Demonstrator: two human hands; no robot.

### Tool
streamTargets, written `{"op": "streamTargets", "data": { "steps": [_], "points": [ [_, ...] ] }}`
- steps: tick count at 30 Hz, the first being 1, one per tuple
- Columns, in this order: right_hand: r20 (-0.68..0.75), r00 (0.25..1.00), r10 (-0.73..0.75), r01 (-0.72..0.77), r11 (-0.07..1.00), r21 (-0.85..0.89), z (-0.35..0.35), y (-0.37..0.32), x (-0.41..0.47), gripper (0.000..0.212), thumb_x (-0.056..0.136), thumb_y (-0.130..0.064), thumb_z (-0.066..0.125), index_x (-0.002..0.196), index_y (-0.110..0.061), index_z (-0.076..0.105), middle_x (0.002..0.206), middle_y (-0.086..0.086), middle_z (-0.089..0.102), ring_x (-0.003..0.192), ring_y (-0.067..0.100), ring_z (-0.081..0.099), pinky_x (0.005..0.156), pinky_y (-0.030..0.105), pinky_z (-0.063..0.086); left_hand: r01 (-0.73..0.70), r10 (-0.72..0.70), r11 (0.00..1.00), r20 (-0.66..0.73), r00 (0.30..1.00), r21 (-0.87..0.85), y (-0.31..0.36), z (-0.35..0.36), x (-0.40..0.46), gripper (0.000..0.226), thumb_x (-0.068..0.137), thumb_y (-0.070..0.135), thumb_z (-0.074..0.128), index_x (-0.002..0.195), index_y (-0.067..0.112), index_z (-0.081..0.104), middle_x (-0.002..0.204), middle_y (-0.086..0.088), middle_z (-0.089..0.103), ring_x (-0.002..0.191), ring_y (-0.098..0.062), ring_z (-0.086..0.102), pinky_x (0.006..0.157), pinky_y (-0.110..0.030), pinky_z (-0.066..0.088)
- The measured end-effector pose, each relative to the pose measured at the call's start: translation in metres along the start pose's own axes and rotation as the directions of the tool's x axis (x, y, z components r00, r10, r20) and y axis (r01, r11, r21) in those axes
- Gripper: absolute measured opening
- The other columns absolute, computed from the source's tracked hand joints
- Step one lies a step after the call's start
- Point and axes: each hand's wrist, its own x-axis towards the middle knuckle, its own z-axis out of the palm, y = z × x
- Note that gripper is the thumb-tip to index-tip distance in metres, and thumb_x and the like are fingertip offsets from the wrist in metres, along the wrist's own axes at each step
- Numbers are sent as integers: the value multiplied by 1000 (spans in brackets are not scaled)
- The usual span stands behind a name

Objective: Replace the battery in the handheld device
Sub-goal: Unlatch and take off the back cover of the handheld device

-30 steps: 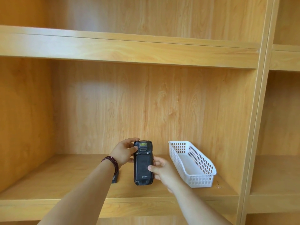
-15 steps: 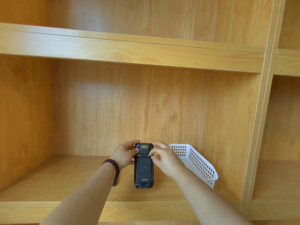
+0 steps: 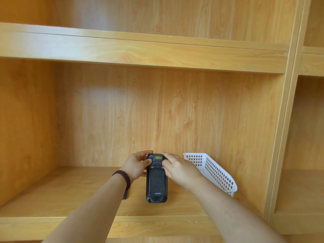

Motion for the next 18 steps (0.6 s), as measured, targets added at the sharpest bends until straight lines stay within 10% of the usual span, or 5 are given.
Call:
{"op": "streamTargets", "data": {
  "steps": [11, 18],
  "points": [
    [-69, 990, -121, 113, 987, -113, 7, 9, -3, 20, 73, -16, 83, 82, -6, 70, 109, 17, 72, 80, 24, 72, 36, 30, 52, -3, 2, 1000, 13, 1000, 22, -2, -1, 2, 35, 97, 5, 53, 130, 17, 58, 120, -13, 64, 102, -25, 67, 71, -34, 62],
    [-122, 979, 163, -146, 980, 138, -4, 5, 8, 7, 88, -12, 66, 86, -6, 65, 87, 4, 66, 78, 22, 66, 56, 36, 55, 2, -3, 999, -8, 1000, -52, -8, 11, 1, 34, 97, 5, 54, 129, 15, 59, 120, -20, 63, 97, -23, 67, 61, -28, 60]
  ]
}}
